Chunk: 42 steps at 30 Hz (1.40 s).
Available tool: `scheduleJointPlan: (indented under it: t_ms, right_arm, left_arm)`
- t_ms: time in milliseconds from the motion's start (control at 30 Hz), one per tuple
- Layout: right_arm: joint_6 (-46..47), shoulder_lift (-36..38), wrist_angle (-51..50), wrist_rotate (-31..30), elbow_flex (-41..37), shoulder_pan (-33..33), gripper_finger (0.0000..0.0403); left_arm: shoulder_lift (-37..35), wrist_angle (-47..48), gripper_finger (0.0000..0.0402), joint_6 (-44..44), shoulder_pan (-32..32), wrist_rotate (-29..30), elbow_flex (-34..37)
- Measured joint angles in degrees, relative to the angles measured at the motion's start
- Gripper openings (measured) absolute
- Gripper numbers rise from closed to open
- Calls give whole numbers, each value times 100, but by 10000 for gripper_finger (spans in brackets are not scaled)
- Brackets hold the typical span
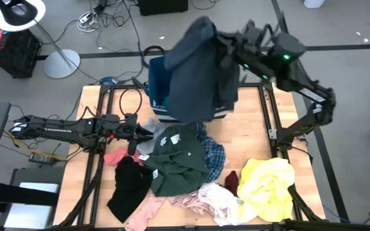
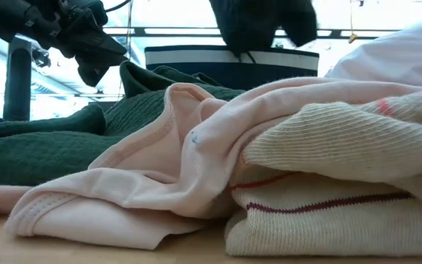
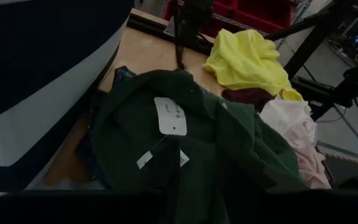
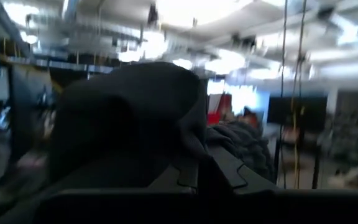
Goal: Sort clothes
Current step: Put the black jacket into the blue laundry bin
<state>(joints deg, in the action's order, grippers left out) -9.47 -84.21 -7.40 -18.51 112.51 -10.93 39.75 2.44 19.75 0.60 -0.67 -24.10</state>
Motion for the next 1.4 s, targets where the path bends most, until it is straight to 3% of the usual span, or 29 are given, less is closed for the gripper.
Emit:
scheduleJointPlan:
  t_ms: [267,367,533,800,1033,1167,1400]
  right_arm:
    - [-66,-949,3195,762,-4,-956,6]
    - [122,-1204,3485,785,-4,-1183,6]
    - [822,-1430,2283,951,-4,-1401,6]
    - [1019,-1462,-909,927,-7,-1358,6]
    - [1257,-1466,-3103,242,-169,-1343,7]
    - [1829,-1508,-3831,208,-341,-1373,7]
    - [2274,-1516,-3962,793,-977,-1431,28]
  left_arm:
    - [1,3,105,-2,0,0,0]
    - [1,4,105,-113,0,0,0]
    - [1,7,105,-151,0,0,0]
    - [1,11,105,-151,2,2,0]
    - [0,2,105,-151,2,0,0]
    - [1,0,105,-151,2,2,0]
    - [1,-7,105,-151,2,3,0]
